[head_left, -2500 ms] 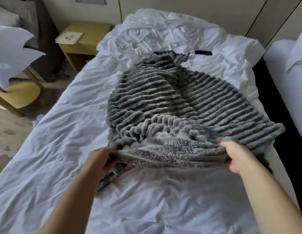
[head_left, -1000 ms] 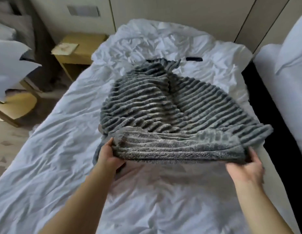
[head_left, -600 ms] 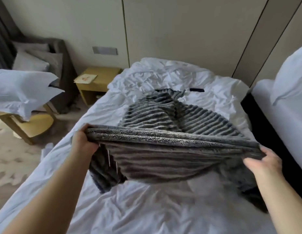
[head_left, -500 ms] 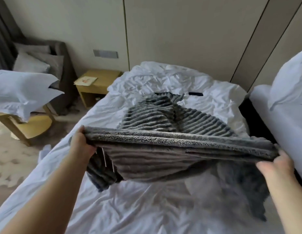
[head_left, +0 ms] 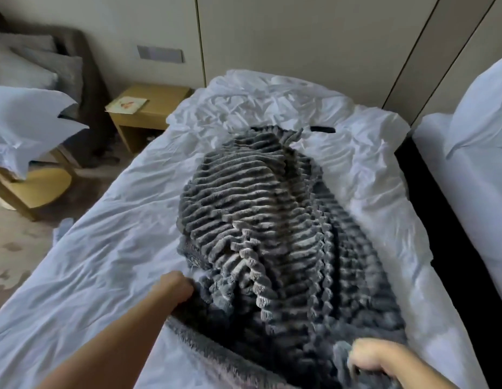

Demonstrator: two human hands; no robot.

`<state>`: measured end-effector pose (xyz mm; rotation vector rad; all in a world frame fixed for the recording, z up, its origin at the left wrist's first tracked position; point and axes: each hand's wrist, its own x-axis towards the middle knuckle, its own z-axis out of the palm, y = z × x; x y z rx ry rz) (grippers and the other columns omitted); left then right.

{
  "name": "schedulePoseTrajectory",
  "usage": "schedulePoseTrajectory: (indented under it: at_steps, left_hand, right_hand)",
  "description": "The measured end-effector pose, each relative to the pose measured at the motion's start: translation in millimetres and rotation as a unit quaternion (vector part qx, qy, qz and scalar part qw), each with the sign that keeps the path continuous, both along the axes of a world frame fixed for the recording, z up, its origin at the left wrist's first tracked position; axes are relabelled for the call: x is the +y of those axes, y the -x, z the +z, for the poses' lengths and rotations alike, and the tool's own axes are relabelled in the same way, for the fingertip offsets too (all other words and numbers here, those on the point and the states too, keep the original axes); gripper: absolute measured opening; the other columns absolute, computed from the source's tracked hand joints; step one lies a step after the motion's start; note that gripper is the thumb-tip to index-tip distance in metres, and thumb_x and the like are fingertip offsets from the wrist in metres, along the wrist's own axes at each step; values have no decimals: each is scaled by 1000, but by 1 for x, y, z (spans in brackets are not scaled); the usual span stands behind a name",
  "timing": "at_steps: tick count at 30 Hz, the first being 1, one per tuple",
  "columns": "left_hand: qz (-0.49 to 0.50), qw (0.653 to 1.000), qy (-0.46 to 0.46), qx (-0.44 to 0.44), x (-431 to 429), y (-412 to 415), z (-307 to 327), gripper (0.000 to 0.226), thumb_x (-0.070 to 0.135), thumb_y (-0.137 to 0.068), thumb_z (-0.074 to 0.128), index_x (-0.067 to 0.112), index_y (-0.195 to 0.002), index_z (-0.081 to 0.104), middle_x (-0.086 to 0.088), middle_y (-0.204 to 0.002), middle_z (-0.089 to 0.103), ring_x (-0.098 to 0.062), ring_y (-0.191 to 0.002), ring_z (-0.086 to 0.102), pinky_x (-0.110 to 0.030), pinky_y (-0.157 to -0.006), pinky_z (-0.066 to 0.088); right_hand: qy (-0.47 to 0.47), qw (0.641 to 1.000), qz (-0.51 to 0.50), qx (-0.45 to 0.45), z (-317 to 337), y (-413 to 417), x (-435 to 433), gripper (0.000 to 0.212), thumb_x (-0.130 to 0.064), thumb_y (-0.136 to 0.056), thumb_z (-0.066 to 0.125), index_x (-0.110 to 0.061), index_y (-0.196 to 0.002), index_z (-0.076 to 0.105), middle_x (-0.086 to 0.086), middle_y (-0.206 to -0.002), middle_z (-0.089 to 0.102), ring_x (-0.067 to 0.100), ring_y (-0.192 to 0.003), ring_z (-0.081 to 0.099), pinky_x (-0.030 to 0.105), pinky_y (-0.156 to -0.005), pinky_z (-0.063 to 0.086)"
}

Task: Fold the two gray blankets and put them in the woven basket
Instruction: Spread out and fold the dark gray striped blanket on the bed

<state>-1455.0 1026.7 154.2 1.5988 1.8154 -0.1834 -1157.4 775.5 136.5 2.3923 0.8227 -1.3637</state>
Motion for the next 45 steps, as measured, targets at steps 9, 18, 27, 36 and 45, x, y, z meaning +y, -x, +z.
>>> schedulePoseTrajectory:
  at_steps: [9, 18, 27, 36, 45]
  left_hand:
    - [-134, 982, -132, -1, 68, -86, -45, 81, 48, -79, 66, 36, -147, 23, -10, -140, 39, -27, -105, 58, -32, -70, 48]
    - [-167, 977, 1, 136, 108, -138, -231, 99, 70, -69, 65, 37, -147, 14, -17, -119, 47, -33, -91, 59, -34, -62, 42]
    - [-180, 975, -100, 81, 126, -164, -305, 69, 50, -77, 70, 18, -130, 41, -18, -104, 59, -40, -93, 61, -35, -64, 36]
    - [-236, 969, -79, 6, 104, -140, -240, 39, 44, -81, 66, 18, -109, 59, -10, -106, 66, -34, -97, 61, -31, -71, 39]
    - [-395, 900, 155, 101, -47, -42, -174, 29, 26, -92, 50, 6, -111, 61, -13, -114, 63, -28, -96, 59, -28, -70, 42]
  right_hand:
    - [-273, 939, -48, -202, -21, -40, 150, 41, -32, -93, 55, -12, -127, 44, 14, -138, 35, 30, -101, 57, 33, -75, 48]
    - [-198, 975, -36, -97, -221, -36, 280, 93, -56, -73, 68, -30, -146, 17, 22, -144, 21, 47, -114, 50, 42, -94, 45]
    - [-301, 926, 14, -228, -290, -33, 297, 56, -8, -84, 56, -16, -137, 41, 24, -136, 37, 49, -97, 58, 45, -84, 48]
    - [-140, 959, 117, -217, -237, -12, 272, 31, -9, -91, 47, 4, -117, 60, 24, -127, 57, 40, -118, 54, 42, -88, 48]
    - [27, 992, 107, 61, -187, 118, 56, 28, -10, -95, 47, -9, -67, 47, 3, -66, 40, 22, -71, 46, 23, -63, 37]
